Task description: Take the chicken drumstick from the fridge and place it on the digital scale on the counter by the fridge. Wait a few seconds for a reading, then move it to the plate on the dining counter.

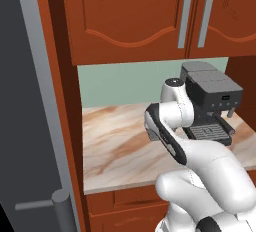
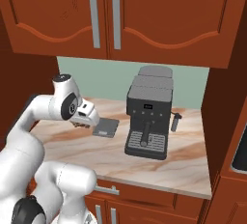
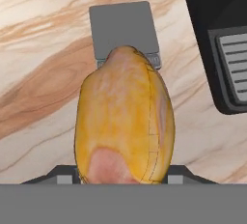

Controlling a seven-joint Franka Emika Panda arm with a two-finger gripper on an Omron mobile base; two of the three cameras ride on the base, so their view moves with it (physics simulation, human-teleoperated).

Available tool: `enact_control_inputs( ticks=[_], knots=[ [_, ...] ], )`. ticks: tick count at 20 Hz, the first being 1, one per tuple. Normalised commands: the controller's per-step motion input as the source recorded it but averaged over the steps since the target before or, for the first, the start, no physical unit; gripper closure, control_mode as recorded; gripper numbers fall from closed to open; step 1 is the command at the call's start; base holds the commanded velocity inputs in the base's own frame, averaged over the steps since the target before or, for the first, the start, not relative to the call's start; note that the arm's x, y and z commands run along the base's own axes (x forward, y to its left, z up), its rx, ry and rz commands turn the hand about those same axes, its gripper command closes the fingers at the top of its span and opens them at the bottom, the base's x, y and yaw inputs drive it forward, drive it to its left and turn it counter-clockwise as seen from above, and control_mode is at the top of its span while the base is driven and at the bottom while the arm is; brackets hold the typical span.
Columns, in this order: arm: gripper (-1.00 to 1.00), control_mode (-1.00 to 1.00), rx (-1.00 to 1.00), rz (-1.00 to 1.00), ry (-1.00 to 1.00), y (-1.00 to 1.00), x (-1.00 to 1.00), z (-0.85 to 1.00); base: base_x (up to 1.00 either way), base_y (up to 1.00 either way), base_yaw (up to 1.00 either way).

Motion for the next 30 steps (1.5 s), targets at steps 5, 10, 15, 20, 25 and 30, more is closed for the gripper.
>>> enact_control_inputs(
  ticks=[5,10,15,20,25,30],
  knots=[
    [1.00,-1.00,0.00,0.00,0.00,-0.08,0.69,-0.36,0.00,0.00,0.00],
    [1.00,-1.00,0.00,0.03,0.00,-0.14,0.55,-0.17,0.00,0.00,0.00],
    [1.00,-1.00,0.00,0.03,0.01,-0.15,0.39,-0.04,0.00,0.00,0.00],
    [1.00,-1.00,0.00,0.00,0.09,-0.07,0.23,-0.07,0.00,0.00,0.00],
    [1.00,-1.00,0.00,0.00,0.01,0.00,0.07,-0.34,0.00,0.00,0.00],
    [1.00,-1.00,0.00,0.00,0.00,0.00,0.08,-0.35,0.00,0.00,0.00]
  ],
)
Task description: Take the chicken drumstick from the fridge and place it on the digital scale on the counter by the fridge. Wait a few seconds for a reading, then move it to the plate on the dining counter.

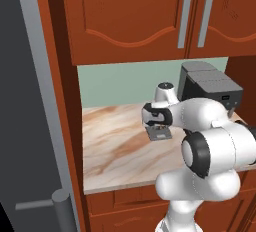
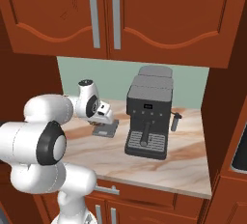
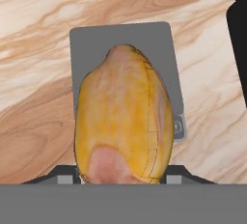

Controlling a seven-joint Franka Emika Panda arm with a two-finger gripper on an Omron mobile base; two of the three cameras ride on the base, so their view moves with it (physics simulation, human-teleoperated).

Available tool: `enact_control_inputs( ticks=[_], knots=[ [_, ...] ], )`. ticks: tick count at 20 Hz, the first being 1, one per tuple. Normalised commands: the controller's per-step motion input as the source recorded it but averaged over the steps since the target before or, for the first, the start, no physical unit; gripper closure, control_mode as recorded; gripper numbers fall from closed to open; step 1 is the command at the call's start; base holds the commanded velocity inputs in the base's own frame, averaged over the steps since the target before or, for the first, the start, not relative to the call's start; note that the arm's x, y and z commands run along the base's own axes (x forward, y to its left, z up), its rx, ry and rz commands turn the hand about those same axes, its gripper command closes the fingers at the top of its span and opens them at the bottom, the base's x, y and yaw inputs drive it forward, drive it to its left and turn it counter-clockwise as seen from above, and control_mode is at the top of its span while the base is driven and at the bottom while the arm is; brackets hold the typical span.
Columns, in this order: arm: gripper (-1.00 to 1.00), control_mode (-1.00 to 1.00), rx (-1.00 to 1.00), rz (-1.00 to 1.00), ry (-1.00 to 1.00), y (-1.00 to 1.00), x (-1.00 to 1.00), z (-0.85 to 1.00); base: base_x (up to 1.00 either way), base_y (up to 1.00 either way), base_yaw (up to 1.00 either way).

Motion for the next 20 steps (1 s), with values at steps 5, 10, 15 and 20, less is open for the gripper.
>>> enact_control_inputs(
  ticks=[5,10,15,20],
  knots=[
    [1.00,-1.00,0.05,0.00,-0.03,0.00,0.27,-0.36,0.00,0.00,0.00],
    [1.00,-1.00,0.08,0.02,-0.04,-0.03,0.41,-0.36,0.00,0.00,0.00],
    [1.00,-1.00,0.03,0.01,0.00,-0.15,0.31,-0.14,0.00,0.00,0.00],
    [1.00,-1.00,0.00,0.00,0.00,-0.17,0.24,-0.04,0.00,0.00,0.00]
  ],
)
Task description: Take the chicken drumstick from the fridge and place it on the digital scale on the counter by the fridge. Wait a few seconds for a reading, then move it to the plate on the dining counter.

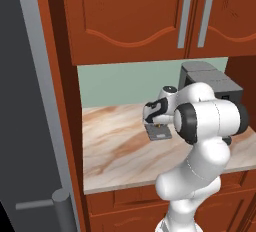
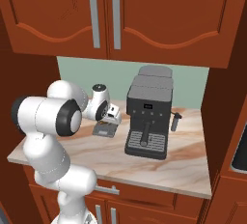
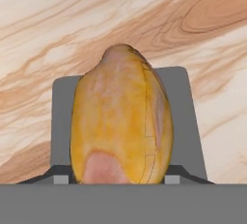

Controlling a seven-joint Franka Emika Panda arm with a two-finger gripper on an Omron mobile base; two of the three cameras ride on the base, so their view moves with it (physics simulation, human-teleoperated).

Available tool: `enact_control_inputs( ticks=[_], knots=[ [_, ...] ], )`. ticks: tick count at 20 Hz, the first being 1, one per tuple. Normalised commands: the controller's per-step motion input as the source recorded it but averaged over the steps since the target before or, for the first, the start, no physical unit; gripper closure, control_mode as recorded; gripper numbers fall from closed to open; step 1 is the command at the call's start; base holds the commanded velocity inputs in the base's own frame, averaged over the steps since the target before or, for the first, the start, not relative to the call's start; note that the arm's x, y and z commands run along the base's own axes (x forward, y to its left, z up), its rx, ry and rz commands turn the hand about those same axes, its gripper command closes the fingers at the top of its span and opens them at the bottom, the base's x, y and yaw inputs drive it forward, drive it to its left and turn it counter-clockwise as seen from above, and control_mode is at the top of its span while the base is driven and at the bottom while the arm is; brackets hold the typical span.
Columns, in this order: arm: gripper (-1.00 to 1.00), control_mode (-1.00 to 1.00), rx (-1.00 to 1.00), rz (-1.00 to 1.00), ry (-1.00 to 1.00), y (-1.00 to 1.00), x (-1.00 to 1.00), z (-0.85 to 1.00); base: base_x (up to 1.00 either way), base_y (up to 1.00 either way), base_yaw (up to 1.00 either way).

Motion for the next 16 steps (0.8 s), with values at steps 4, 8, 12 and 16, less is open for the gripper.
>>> enact_control_inputs(
  ticks=[4,8,12,16],
  knots=[
    [1.00,-1.00,0.00,0.00,0.00,-0.12,0.02,-0.17,0.00,0.00,0.00],
    [1.00,-1.00,0.00,0.00,0.00,-0.06,0.00,-0.17,0.00,0.00,0.00],
    [1.00,-1.00,0.00,0.00,0.00,-0.02,0.00,-0.32,0.00,0.00,0.00],
    [1.00,-1.00,0.00,0.00,0.00,-0.01,0.00,-0.39,0.00,0.00,0.00]
  ],
)
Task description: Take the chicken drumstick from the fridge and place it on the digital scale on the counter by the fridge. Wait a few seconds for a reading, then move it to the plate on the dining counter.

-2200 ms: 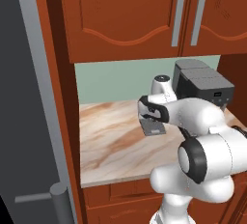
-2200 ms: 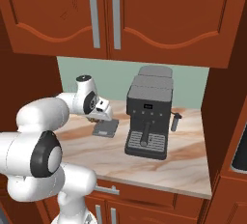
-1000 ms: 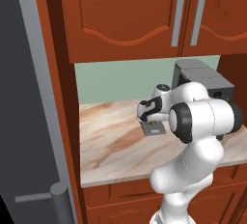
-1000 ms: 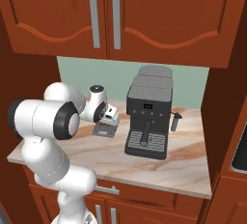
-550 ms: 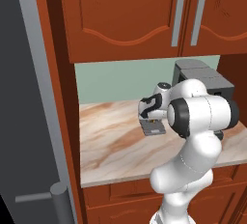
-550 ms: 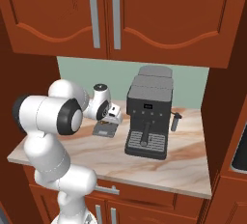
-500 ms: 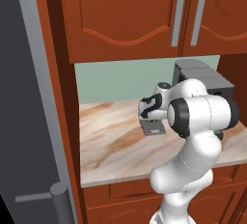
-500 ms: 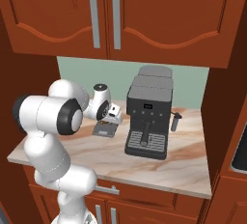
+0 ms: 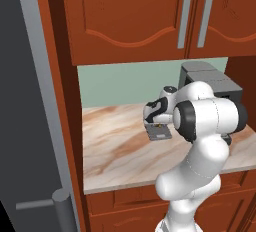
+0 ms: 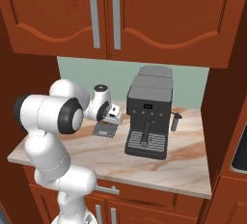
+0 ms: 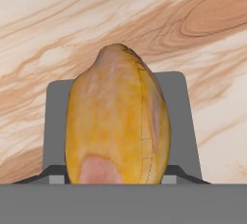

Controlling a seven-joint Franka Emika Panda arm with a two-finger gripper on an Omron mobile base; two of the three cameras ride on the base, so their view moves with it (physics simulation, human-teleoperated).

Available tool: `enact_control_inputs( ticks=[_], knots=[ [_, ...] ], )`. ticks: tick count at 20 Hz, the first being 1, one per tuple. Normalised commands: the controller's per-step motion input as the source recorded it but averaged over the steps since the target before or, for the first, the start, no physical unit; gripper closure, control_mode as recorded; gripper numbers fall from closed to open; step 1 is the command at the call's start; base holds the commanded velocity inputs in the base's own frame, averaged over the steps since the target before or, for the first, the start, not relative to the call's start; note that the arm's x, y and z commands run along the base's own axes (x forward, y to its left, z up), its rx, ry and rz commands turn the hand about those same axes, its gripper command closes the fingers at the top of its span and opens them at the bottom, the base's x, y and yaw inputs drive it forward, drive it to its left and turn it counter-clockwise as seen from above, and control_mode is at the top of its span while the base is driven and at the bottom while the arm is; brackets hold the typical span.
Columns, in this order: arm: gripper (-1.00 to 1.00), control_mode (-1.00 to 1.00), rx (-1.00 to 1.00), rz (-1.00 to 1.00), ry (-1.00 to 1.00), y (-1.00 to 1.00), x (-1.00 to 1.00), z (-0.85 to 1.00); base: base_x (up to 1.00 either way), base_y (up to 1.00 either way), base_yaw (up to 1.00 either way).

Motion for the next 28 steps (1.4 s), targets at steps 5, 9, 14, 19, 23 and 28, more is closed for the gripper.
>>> enact_control_inputs(
  ticks=[5,9,14,19,23,28],
  knots=[
    [1.00,-1.00,0.00,0.00,0.00,0.00,0.00,-0.17,0.00,0.00,0.00],
    [-1.00,-1.00,0.00,0.00,0.00,0.00,0.00,0.00,0.00,0.00,0.00],
    [-1.00,-1.00,0.00,0.00,0.00,0.00,0.00,0.00,0.00,0.00,0.00],
    [-1.00,-1.00,0.00,0.00,0.00,0.00,0.00,0.00,0.00,0.00,0.00],
    [-1.00,-1.00,0.00,0.00,0.00,0.00,0.00,0.05,0.00,0.00,0.00],
    [-1.00,-1.00,0.00,0.00,0.00,-0.01,-0.17,0.39,0.00,0.00,0.00]
  ],
)
